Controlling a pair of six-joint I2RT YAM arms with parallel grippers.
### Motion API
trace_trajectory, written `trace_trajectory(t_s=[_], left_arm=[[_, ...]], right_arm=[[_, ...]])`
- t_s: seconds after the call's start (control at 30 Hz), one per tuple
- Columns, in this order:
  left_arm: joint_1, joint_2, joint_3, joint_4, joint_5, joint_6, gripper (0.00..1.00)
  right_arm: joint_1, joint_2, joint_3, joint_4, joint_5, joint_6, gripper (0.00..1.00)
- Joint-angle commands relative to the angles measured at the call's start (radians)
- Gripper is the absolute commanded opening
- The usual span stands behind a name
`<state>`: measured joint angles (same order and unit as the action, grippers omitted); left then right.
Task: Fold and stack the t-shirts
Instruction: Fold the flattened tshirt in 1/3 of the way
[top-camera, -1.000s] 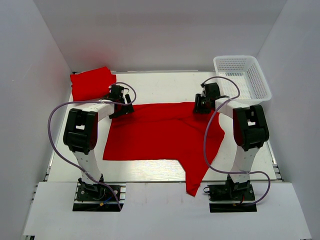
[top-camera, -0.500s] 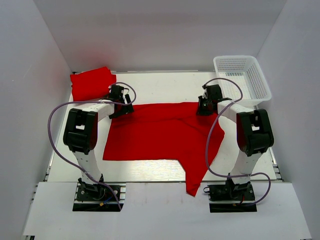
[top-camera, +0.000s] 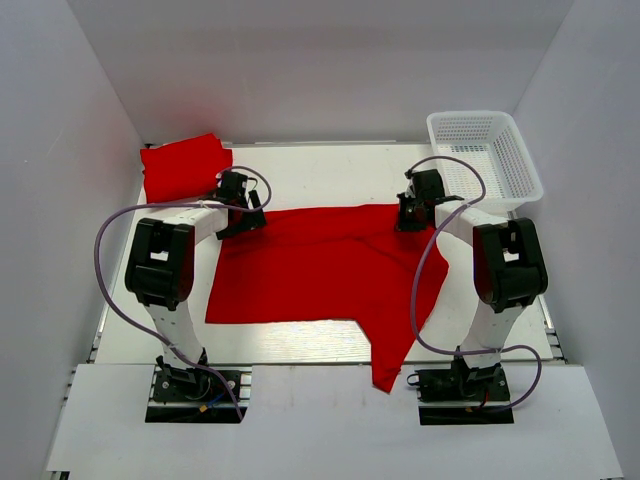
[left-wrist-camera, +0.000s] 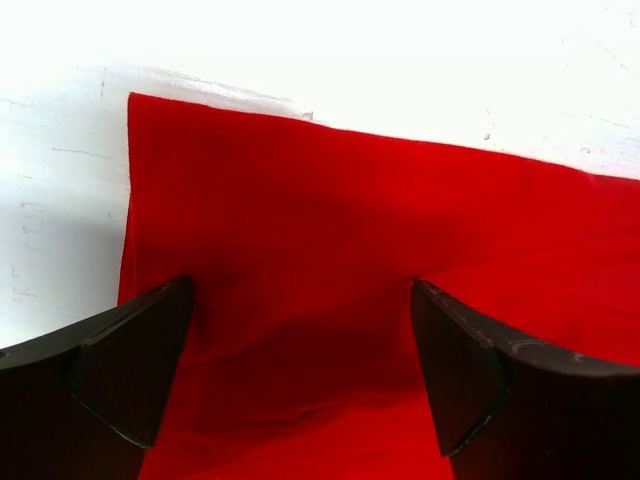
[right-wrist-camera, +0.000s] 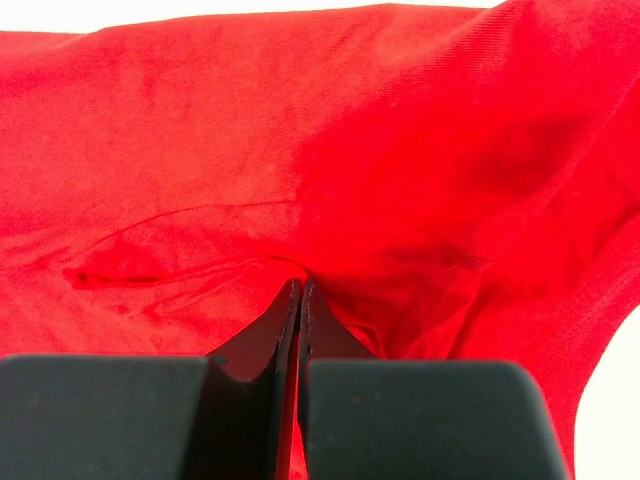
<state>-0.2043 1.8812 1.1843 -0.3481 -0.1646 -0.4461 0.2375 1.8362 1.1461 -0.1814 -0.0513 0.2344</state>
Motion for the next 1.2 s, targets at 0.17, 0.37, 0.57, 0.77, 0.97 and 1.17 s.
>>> trace_trajectory(t_s=[0.17,0.37,0.57,0.77,0.97,1.17], left_arm=[[0.011,-0.040,-0.044,-0.074,0.000,-0.017,1.00],[0.011,-0.060,-0.045,-0.065,-0.009,-0.017,1.00],[0.011,-0.060,-0.054,-0.055,-0.019,-0.017,1.00],[0.011,-0.079,-0.072,-0.026,-0.019,-0.026,1.00],[0.011,-0.088,-0.072,-0.026,-0.029,-0.036,1.00],[0.002,-0.106,-0.081,-0.017,-0.047,-0.045,1.00]], right_arm=[[0.011,-0.138,-0.052,-0.032,-0.148,-0.033,0.00],[0.031,-0.227,-0.120,-0.047,-0.269,0.003,0.00],[0.065,-0.319,-0.216,-0.052,-0.347,0.077,0.00],[0.115,-0.362,-0.327,-0.021,-0.446,0.153,0.00],[0.164,-0.385,-0.391,0.062,-0.533,0.206,0.02],[0.183,-0.420,-0.359,-0.003,-0.532,0.120,0.90]])
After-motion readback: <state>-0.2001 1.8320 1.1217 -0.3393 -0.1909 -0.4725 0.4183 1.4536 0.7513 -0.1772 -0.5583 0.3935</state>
